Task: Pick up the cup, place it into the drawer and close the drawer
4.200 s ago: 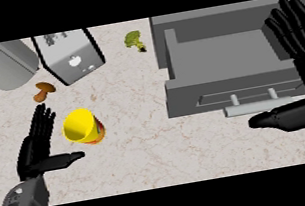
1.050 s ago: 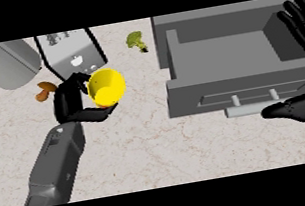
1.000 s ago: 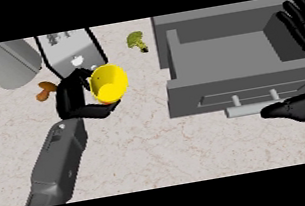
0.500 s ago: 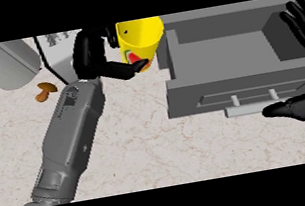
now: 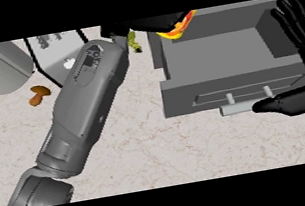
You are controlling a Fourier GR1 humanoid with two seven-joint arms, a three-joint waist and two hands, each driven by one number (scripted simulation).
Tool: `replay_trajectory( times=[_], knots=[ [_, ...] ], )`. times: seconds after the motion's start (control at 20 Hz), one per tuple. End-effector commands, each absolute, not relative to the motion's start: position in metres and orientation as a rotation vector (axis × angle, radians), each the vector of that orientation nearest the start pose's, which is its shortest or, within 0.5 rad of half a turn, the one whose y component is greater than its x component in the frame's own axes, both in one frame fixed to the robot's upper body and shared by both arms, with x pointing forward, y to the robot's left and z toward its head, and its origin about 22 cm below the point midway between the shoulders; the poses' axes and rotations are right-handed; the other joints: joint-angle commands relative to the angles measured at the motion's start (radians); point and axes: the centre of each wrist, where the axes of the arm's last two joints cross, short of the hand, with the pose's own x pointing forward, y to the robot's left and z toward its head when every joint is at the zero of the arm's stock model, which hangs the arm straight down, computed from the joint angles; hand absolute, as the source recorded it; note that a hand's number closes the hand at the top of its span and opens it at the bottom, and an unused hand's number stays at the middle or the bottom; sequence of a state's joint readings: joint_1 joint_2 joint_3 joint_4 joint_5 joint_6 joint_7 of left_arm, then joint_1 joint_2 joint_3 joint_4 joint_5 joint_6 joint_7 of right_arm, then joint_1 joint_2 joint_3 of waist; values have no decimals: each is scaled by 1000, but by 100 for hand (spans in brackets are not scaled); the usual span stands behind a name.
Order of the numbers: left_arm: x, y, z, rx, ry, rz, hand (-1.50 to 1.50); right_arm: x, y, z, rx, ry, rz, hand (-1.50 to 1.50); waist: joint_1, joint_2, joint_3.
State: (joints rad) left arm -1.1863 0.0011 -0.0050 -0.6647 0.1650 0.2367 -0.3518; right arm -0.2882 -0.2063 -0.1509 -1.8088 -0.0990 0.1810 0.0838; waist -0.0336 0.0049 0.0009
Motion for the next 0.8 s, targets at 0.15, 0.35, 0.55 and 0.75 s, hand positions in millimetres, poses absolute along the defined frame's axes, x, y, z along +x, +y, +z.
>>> replay_trajectory(
  times=[0.15,0.35,0.55,0.75],
  knots=[
    [446,27,193,-32,-1924,-210,150,276,-270,138,54,-1996,313,-150,-43,10,1],
    [448,26,175,10,-1864,-298,150,286,-248,148,41,-2028,285,-150,-58,15,1],
    [447,35,142,31,-1762,-416,150,289,-262,157,92,-2036,321,-150,-119,31,2],
    [444,43,120,10,-1720,-480,150,294,-250,156,129,-2046,363,-150,-138,39,2]
  ],
)
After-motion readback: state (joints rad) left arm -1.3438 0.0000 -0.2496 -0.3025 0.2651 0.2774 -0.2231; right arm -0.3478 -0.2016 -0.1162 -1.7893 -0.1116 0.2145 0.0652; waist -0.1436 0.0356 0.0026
